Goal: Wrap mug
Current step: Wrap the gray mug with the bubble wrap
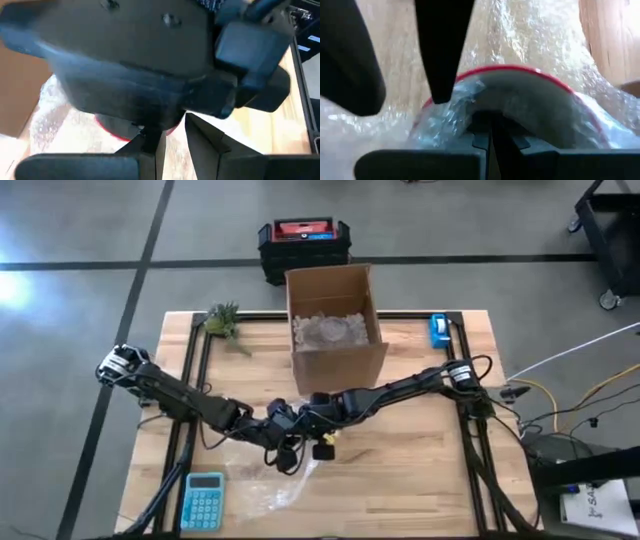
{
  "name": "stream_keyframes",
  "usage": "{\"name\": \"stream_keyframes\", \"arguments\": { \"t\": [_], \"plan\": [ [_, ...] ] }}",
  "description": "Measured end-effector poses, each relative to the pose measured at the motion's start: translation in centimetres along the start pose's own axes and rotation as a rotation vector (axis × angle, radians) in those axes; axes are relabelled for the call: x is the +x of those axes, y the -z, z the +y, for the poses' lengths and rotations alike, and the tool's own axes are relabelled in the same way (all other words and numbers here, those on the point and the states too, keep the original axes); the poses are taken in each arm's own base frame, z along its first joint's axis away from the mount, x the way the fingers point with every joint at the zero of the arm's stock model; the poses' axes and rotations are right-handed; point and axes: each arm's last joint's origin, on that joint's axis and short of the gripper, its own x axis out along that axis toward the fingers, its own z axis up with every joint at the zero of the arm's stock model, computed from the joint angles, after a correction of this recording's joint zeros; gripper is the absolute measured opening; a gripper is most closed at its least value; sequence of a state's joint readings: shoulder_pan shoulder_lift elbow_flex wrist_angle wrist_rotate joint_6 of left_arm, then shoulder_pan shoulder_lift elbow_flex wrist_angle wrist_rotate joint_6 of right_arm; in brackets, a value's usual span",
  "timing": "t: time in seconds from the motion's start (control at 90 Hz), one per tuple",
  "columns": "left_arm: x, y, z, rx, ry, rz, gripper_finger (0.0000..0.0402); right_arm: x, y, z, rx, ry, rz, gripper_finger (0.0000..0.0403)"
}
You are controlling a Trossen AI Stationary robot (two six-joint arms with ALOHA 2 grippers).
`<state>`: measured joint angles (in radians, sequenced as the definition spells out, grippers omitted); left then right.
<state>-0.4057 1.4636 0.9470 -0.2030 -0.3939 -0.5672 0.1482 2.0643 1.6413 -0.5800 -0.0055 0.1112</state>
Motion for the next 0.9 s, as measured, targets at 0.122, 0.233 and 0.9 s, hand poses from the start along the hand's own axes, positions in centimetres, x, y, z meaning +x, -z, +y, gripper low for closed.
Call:
{"name": "stream_keyframes", "arguments": {
  "t": [0.122,0.233,0.9],
  "plan": [
    [1.1,0.5,0.3,0.022,-0.095,-0.020,0.0059,-0.6,-0.3,0.0,-0.007,0.000,-0.020,0.0002],
    [2.1,1.3,0.6,0.036,-0.127,0.010,0.0059,-0.6,-0.2,0.0,-0.007,0.001,-0.011,0.0002],
    [2.6,1.5,0.5,0.035,-0.124,0.011,0.0059,-4.9,-1.3,0.3,-0.108,0.018,0.153,0.0002]
  ]
}}
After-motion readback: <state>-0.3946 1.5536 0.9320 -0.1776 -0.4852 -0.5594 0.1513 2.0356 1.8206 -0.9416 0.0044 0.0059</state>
